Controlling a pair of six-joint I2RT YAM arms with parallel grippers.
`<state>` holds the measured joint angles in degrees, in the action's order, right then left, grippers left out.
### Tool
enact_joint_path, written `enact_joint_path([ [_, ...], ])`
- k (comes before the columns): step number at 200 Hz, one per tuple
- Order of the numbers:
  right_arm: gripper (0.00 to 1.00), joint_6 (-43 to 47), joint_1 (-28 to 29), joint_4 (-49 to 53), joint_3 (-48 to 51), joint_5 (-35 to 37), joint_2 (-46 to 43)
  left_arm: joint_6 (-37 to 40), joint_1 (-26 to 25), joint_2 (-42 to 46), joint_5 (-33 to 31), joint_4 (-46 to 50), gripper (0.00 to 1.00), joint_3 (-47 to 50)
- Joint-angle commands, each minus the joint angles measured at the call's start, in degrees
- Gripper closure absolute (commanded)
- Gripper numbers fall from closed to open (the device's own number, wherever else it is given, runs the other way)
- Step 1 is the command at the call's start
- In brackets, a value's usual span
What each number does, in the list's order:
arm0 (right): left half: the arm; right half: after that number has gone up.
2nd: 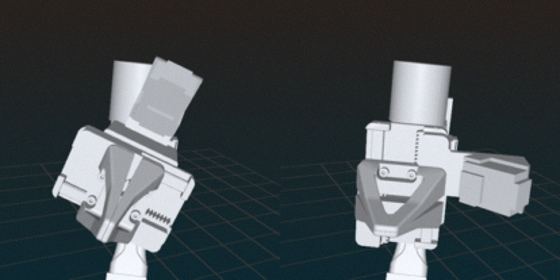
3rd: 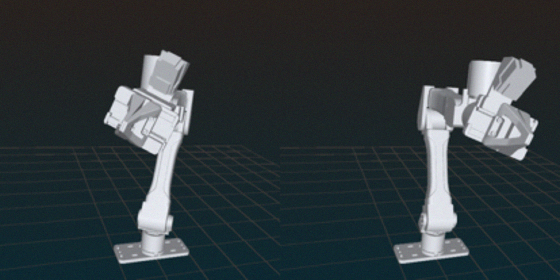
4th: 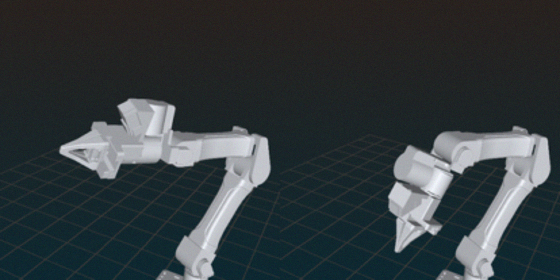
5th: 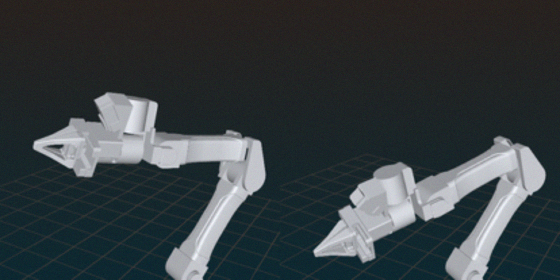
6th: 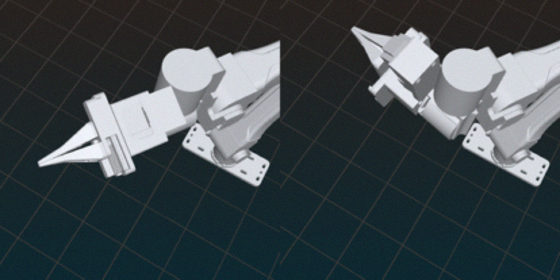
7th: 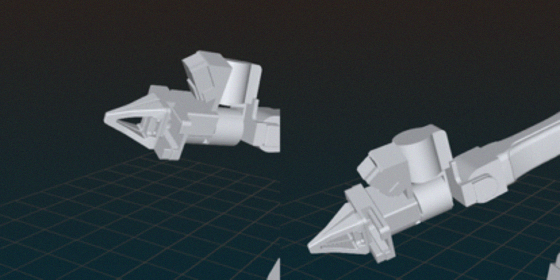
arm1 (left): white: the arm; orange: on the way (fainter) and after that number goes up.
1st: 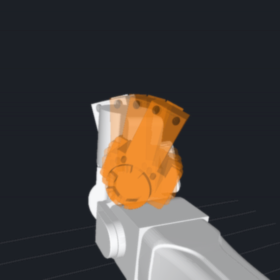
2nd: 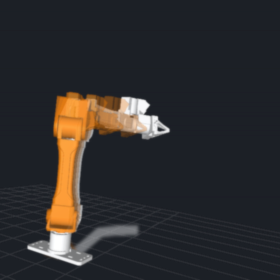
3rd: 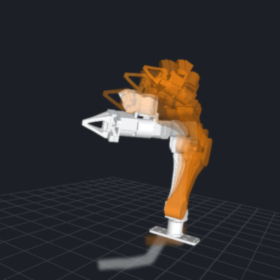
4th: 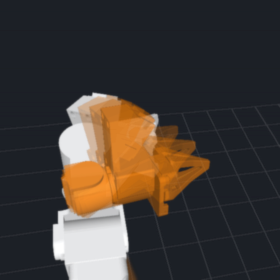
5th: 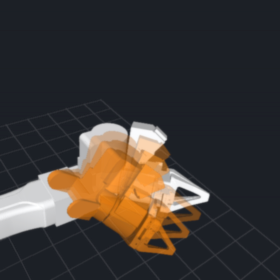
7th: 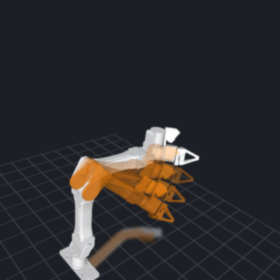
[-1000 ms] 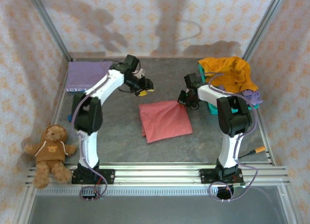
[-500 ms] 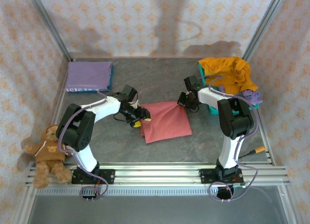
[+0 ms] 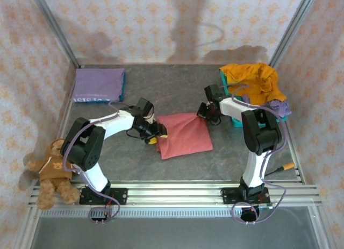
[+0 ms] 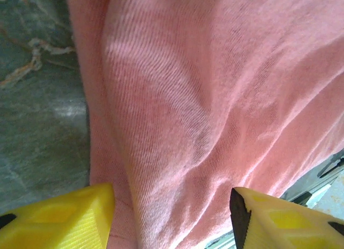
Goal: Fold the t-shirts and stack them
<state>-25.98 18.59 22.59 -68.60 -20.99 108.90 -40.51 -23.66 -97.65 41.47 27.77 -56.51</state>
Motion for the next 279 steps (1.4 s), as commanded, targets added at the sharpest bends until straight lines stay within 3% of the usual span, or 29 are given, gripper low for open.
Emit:
enact_joint_path([
  [1,1.00,-0.24,0.74,7.12,2.50,1.30,3.09,-0.48,-1.21,1.19,-0.25,0.45,0.42,2.10],
  [44,1.00,-0.16,0.59,7.21,2.35,1.18,3.42,-2.67,-2.91,0.74,0.81,-2.94,0.49,4.27],
  [92,1.00,0.14,0.50,7.29,2.68,1.25,3.50,-6.10,-2.96,2.89,2.71,-7.15,0.65,4.51],
  [138,1.00,0.17,0.39,6.94,3.12,0.89,3.74,-5.98,-2.89,4.25,2.82,-5.09,0.81,3.13],
  [208,1.00,0.53,0.10,7.17,2.69,0.61,4.17,-5.34,-3.09,5.56,3.51,0.20,0.87,0.09],
  [256,1.00,0.91,-0.01,7.55,2.25,0.18,4.45,-7.87,-3.56,4.91,5.75,-5.35,0.86,-0.87],
  [266,1.00,1.08,-0.01,7.72,2.16,0.08,4.33,-6.85,-3.69,3.99,5.90,-3.73,0.82,-2.38],
  [279,1.00,1.34,0.00,7.73,2.15,0.01,4.33,-3.88,-3.84,2.87,4.11,0.77,0.85,-5.57],
])
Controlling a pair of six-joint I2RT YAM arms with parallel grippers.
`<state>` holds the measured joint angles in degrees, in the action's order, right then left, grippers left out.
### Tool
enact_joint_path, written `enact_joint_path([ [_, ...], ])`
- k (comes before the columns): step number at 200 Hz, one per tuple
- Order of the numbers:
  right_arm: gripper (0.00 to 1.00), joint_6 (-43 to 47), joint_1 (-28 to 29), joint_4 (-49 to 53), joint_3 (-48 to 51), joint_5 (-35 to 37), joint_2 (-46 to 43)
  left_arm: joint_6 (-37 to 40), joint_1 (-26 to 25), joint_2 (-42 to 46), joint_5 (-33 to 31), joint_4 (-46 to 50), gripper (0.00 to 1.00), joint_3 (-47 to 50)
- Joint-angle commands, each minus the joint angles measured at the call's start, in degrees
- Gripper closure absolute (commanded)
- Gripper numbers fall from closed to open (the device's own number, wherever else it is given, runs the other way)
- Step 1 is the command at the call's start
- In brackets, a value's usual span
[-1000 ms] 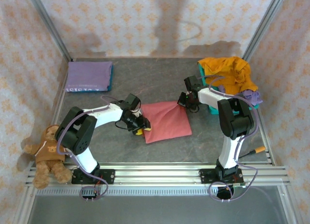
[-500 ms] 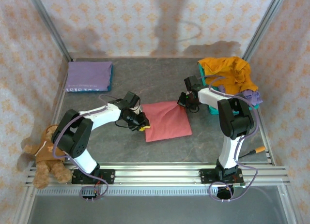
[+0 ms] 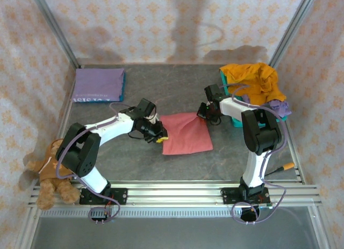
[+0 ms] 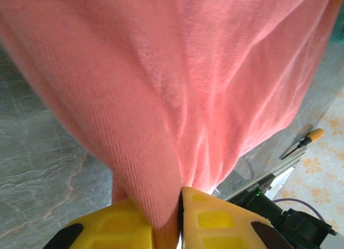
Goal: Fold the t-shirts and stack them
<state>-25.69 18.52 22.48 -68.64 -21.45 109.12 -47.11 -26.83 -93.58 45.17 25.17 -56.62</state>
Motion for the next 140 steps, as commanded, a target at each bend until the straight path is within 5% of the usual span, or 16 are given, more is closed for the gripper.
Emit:
enact_joint_path([
  [1,1.00,1.07,0.04,7.84,2.20,0.46,4.10,2.90,-0.72,-1.27,0.34,3.56,0.86,-5.66],
  [24,1.00,1.30,0.05,7.96,2.13,-0.14,4.47,1.75,-1.01,-2.60,2.73,-0.74,1.00,-5.87],
  [89,1.00,1.96,0.02,9.15,1.73,-0.77,4.95,-3.32,-1.47,-0.42,4.13,-15.92,1.00,3.32],
  [119,1.00,2.38,0.06,10.37,0.94,-0.45,4.51,2.42,-1.46,0.77,-1.66,-4.21,1.00,5.76],
  [140,1.00,2.49,0.04,10.96,0.55,-0.72,3.94,1.98,-1.46,3.57,-3.25,-5.26,1.00,10.70],
])
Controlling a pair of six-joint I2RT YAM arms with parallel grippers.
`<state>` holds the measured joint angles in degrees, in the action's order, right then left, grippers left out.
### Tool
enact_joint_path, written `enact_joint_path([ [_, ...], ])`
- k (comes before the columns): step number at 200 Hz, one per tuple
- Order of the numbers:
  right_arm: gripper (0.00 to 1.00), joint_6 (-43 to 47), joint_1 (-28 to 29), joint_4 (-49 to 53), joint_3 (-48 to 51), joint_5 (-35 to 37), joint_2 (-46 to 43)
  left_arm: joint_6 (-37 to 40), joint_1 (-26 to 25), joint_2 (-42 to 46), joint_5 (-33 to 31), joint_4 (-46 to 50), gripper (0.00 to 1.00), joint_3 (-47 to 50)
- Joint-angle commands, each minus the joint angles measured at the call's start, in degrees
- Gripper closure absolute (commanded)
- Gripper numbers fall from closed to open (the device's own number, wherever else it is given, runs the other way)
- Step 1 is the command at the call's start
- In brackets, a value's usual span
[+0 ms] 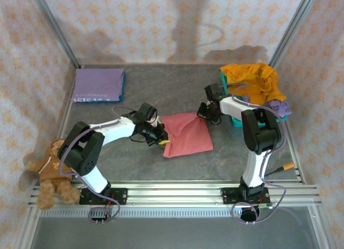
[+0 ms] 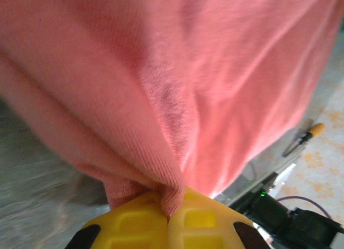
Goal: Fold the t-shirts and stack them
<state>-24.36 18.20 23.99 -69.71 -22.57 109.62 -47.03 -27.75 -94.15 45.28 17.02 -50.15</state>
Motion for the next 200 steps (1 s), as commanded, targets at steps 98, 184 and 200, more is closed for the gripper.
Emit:
enact_joint_path([
  [98,1.00,0.53,0.37,10.67,3.88,-0.31,2.08,0.88,7.13,3.09,0.78,-11.38,1.00,16.95],
  [184,0.64,0.24,0.44,15.36,4.97,-3.52,-8.90,15.08,9.76,8.99,-3.74,16.27,0.63,3.82],
  [200,0.62,0.31,0.48,16.56,4.85,-2.84,-10.14,15.38,9.73,10.32,-5.96,19.63,0.58,2.06],
])
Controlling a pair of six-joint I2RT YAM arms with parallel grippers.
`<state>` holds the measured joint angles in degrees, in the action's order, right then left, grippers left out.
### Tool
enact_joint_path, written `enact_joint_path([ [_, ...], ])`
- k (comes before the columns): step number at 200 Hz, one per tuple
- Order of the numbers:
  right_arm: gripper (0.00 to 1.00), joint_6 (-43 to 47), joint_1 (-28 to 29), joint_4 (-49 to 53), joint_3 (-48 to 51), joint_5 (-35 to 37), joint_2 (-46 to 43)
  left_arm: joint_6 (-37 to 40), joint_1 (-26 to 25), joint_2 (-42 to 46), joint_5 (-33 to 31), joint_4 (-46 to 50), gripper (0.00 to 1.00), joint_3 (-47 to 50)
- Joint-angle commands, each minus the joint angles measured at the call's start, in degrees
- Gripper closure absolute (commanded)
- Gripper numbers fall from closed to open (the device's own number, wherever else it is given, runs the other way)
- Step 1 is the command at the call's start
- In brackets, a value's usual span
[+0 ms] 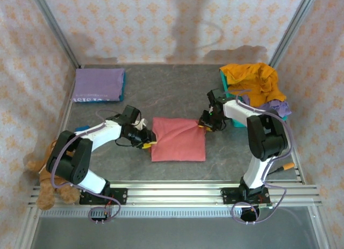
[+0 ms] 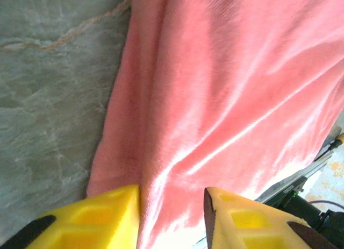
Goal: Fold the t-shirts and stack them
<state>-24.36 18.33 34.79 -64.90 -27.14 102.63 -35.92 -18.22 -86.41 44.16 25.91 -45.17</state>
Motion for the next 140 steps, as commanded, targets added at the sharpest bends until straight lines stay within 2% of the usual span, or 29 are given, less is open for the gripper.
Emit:
enact_joint_path([
  [1,0.62,0.29,0.33,5.84,0.04,1.73,-3.23,4.28,0.20,2.66,-5.04,10.96,0.58,-3.05],
  [30,0.61,0.11,0.33,6.70,0.30,2.17,-5.68,5.63,0.20,4.64,-9.42,13.49,0.41,-4.04],
  [45,0.60,-0.07,0.32,7.04,0.41,2.26,-6.94,5.49,0.20,3.79,-8.82,11.75,0.37,-3.28],
  [93,0.59,1.10,0.05,9.17,-0.84,2.50,-8.74,2.68,-3.89,-0.85,-9.06,3.76,0.32,-3.35],
  [140,0.59,1.90,-1.25,9.77,-0.57,2.69,-10.28,4.17,-8.44,-8.06,-17.11,7.39,0.32,-9.55],
])
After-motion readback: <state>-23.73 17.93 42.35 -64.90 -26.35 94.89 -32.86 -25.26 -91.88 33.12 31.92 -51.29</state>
